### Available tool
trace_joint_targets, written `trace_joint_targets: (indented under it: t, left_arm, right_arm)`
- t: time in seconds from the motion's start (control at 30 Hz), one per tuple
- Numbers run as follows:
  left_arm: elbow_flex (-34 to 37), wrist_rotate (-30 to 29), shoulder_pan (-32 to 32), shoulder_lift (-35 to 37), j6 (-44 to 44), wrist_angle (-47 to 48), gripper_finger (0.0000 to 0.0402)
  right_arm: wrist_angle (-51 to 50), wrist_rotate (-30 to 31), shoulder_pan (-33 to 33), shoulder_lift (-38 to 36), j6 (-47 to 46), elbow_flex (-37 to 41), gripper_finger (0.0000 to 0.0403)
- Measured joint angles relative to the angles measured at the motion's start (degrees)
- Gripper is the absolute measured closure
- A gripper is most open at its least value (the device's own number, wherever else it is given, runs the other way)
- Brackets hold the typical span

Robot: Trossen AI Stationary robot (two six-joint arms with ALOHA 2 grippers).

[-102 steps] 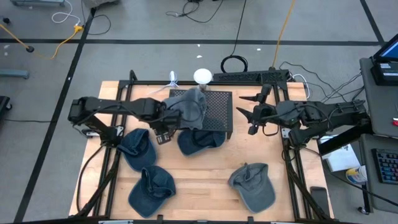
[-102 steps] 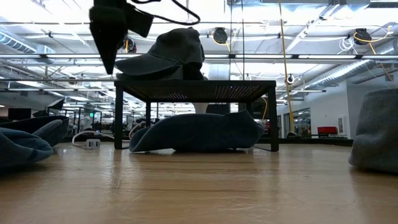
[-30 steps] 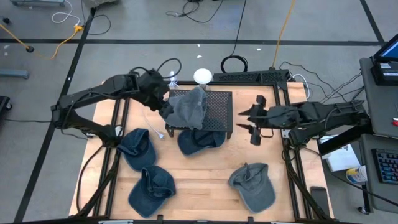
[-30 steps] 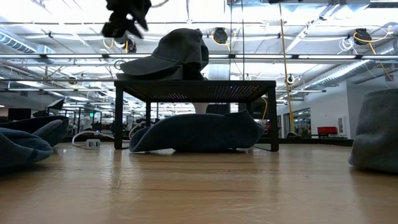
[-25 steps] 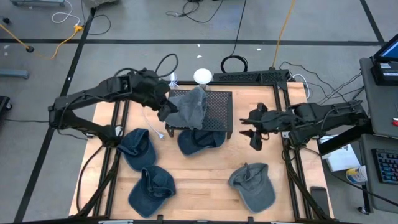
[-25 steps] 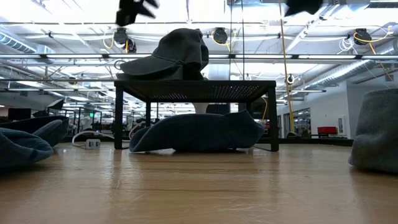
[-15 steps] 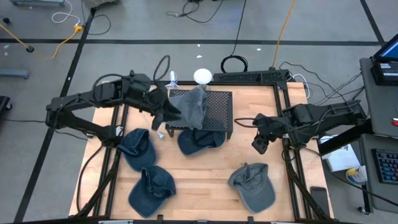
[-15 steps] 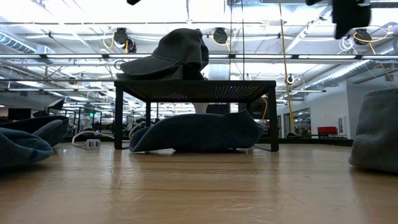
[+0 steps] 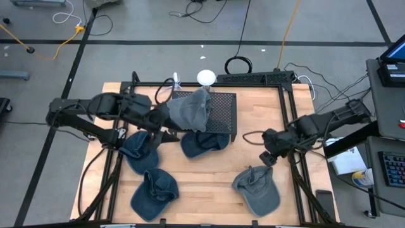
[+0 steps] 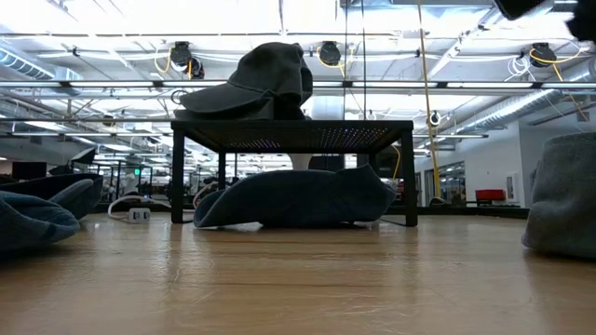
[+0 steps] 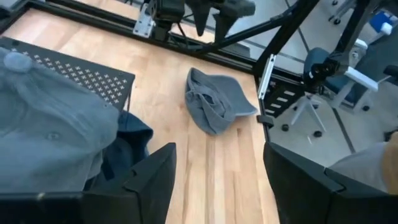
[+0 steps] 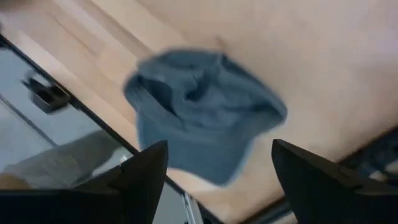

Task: Pick & Place hat
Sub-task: Stack the gray cap on the gray caps on the shelf

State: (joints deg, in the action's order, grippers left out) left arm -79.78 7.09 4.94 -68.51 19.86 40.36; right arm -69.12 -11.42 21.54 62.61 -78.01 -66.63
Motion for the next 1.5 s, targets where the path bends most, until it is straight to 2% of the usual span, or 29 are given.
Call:
trace_joint_targets:
  t: [0.23, 0.57, 0.73, 0.97, 1.07, 1.13, 1.23, 1.33, 1.37, 1.5]
  left_arm:
    - [0.0, -2.8, 4.1, 0.1, 1.9, -0.2, 0.0172]
    - [0.0, -3.2, 5.8, 0.2, 3.3, -0.3, 0.0184]
    - [0.0, -2.8, 5.8, 0.2, 4.4, -0.3, 0.0174]
    - [0.0, -2.7, 5.7, 0.2, 4.5, -0.3, 0.0172]
    - [0.0, -2.7, 5.7, 0.2, 5.2, -0.4, 0.0177]
    - [0.0, -2.7, 5.7, 0.2, 6.8, -0.4, 0.0181]
    - [0.0, -2.7, 5.7, 0.2, 10.0, -0.4, 0.0186]
    - [0.0, -2.2, 5.7, 0.2, 12.9, -0.4, 0.0190]
    - [0.0, -1.9, 5.7, 0.2, 13.6, -0.4, 0.0192]
    - [0.0, 0.6, 5.3, 0.2, 17.1, -0.4, 0.0195]
  right_arm:
    - [9.6, -6.4, 5.0, 0.0, -6.4, 10.3, 0.0115]
    - [32.2, -12.9, 11.5, 0.0, -16.8, 26.8, 0.0119]
    - [37.4, -14.0, 12.5, 0.0, -17.3, 33.6, 0.0120]
    - [54.3, -16.4, 12.4, 0.0, -16.0, 42.3, 0.0130]
    - [58.5, -18.3, 12.5, 0.0, -15.5, 44.5, 0.0158]
    - [59.6, -18.7, 12.5, 0.0, -14.2, 45.1, 0.0192]
    - [60.1, -18.8, 12.5, 0.0, -11.6, 45.2, 0.0267]
    - [61.8, -18.7, 12.5, 0.0, -9.7, 45.3, 0.0362]
    - [62.4, -18.8, 12.5, -0.1, -9.3, 45.3, 0.0381]
    - [63.0, -18.8, 12.5, -1.8, -8.9, 44.9, 0.0394]
